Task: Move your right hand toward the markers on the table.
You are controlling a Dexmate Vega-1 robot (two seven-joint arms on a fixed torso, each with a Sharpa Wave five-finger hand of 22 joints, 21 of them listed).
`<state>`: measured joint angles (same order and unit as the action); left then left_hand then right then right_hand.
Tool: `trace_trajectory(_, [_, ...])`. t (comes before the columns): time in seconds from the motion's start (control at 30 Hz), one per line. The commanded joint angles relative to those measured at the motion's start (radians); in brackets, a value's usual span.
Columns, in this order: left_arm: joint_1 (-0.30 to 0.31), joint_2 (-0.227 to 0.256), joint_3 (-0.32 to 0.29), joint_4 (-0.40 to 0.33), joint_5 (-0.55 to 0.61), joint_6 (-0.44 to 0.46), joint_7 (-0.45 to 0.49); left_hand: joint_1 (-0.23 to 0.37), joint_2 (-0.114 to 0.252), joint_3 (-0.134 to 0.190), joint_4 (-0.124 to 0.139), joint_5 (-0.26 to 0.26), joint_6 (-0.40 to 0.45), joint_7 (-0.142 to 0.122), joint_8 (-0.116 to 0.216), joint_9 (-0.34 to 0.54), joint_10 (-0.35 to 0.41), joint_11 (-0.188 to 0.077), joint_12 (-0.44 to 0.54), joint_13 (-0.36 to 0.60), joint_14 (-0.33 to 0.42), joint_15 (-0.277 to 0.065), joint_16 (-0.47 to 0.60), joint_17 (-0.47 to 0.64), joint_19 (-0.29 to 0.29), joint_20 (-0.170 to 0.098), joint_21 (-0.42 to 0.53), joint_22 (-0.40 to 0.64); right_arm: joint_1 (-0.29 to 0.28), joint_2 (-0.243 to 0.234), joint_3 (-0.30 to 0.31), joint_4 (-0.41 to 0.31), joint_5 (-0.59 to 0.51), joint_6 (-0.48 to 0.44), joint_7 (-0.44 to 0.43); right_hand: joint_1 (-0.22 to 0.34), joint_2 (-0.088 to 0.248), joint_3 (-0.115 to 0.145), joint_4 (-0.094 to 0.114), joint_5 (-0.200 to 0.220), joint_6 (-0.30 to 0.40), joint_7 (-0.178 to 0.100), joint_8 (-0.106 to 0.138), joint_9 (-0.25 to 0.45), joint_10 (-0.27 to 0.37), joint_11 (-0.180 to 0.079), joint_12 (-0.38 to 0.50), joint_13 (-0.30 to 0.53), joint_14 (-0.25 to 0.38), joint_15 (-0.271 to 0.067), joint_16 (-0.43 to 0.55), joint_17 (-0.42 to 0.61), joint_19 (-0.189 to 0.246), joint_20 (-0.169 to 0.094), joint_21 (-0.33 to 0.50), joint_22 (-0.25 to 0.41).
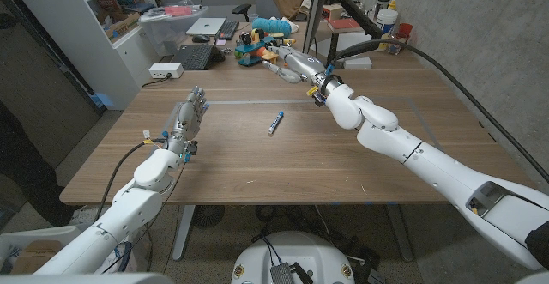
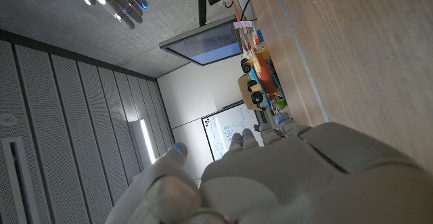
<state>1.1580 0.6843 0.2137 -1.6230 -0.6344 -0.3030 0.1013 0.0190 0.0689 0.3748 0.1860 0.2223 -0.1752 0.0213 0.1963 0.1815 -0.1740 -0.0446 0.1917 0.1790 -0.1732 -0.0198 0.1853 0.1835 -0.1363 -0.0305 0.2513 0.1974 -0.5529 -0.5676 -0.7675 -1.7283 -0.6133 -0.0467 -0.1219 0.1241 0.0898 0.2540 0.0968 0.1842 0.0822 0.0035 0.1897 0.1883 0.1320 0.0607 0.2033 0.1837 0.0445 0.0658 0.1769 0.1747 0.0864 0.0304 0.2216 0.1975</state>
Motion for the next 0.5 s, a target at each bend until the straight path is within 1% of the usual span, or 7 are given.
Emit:
trace_trajectory(0.03, [0.0, 0.004, -0.003, 0.0, -0.004, 0.003, -0.005, -0.001, 0.087, -0.003, -0.003, 0.005, -0.094, 0.003, 0.001, 0.003, -0.108, 0.004, 0.002, 0.003, -0.112, 0.006, 0.002, 0.003, -0.003, -0.021, 0.007, 0.005, 0.005, 0.004, -0.015, 0.02, -0.02, -0.021, 0.005, -0.008, 0.0, 0.0, 0.002, -0.001, 0.004, -0.008, 0.003, 0.002, -0.006, 0.002, 0.005, 0.005, -0.006, 0.006, 0.002, 0.001, -0.002, 0.0, -0.002, 0.002])
trace_trajectory(0.33, [0.001, 0.006, -0.005, -0.002, -0.006, 0.007, -0.004, -0.001, 0.087, -0.004, -0.003, 0.005, -0.095, 0.003, 0.001, 0.003, -0.108, 0.003, 0.002, 0.003, -0.113, 0.006, 0.001, 0.003, -0.003, -0.021, 0.008, 0.005, 0.008, -0.001, -0.029, 0.029, -0.027, -0.005, 0.008, -0.006, 0.0, 0.0, 0.0, 0.0, 0.003, -0.008, 0.003, 0.002, -0.008, -0.001, 0.005, 0.004, -0.007, 0.005, 0.002, 0.0, -0.002, 0.0, -0.002, 0.002])
trace_trajectory(0.5, [0.001, 0.005, -0.004, 0.0, -0.006, 0.005, -0.005, -0.001, 0.087, -0.005, -0.003, 0.005, -0.094, 0.003, 0.001, 0.003, -0.107, 0.003, 0.002, 0.003, -0.112, 0.006, 0.002, 0.003, -0.002, -0.02, 0.008, 0.005, 0.007, 0.003, -0.035, 0.032, -0.034, -0.015, 0.01, -0.005, 0.0, 0.0, 0.0, 0.0, 0.002, -0.008, 0.003, 0.002, -0.008, 0.0, 0.005, 0.004, -0.007, 0.004, 0.001, -0.001, -0.002, 0.0, -0.003, 0.001])
